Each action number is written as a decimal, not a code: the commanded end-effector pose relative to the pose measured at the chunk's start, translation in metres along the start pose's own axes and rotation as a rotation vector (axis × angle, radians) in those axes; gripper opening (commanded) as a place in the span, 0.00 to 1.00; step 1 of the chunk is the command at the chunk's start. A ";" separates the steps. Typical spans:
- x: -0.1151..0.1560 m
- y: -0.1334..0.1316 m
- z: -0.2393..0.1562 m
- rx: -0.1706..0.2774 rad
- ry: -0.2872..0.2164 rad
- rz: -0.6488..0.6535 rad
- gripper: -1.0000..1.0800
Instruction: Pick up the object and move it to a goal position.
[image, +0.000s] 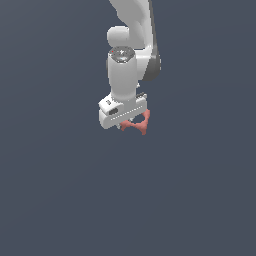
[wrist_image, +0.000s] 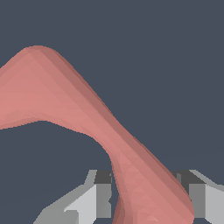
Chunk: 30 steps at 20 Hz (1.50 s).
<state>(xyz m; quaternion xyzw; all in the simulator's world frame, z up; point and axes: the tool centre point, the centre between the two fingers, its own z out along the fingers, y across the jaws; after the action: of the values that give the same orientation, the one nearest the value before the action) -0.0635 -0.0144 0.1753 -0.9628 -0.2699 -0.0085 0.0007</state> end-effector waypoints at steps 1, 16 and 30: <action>0.004 -0.018 -0.026 -0.001 0.000 0.000 0.00; 0.032 -0.123 -0.183 -0.001 -0.001 -0.001 0.00; 0.057 -0.194 -0.295 0.002 0.001 0.000 0.00</action>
<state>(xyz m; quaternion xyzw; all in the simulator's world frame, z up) -0.1196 0.1740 0.4623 -0.9627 -0.2705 -0.0092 0.0013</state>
